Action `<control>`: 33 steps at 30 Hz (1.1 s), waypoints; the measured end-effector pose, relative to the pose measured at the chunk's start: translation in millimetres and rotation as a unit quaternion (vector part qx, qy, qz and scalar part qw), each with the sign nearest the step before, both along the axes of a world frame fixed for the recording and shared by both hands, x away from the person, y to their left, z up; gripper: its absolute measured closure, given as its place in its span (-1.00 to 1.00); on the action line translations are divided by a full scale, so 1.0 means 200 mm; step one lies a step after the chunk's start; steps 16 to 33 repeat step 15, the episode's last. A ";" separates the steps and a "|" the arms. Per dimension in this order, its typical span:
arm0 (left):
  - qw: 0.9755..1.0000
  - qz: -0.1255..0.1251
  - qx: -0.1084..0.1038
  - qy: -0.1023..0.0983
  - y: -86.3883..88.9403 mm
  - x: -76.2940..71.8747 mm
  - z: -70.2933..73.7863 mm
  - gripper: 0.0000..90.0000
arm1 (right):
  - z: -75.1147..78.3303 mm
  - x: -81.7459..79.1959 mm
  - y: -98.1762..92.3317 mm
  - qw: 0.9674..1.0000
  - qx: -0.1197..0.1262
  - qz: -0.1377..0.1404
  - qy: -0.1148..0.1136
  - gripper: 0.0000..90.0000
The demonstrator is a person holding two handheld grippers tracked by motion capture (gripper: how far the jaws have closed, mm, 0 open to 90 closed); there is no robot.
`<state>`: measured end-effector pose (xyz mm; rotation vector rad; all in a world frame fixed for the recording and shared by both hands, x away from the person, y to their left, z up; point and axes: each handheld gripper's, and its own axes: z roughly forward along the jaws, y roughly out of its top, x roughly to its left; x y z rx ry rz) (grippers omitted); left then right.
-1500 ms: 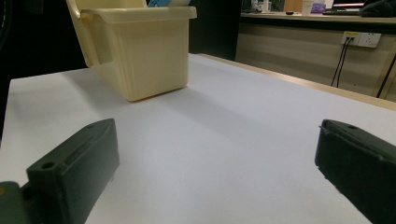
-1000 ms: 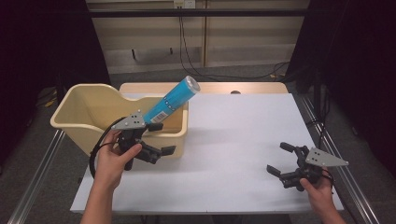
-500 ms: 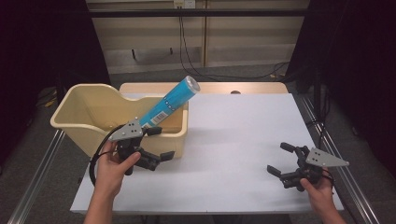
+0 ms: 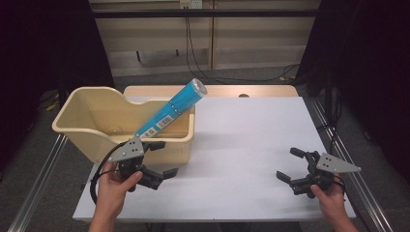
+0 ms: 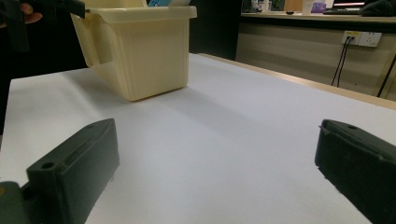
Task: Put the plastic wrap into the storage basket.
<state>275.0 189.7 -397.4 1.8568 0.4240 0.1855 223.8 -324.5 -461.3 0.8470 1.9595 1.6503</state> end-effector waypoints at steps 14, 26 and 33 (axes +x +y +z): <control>1.000 0.000 -0.014 -0.007 0.02 -0.03 -0.16 -0.92 | 0.00 0.00 0.00 1.000 0.000 -0.001 0.002 -1.00; 1.000 0.001 -0.013 -0.004 0.02 -0.03 -0.16 -0.92 | 0.00 0.00 0.00 1.000 -0.001 -0.001 0.001 -1.00; 1.000 0.001 -0.013 -0.004 0.02 -0.03 -0.16 -0.92 | 0.00 0.00 0.00 1.000 -0.001 -0.001 0.001 -1.00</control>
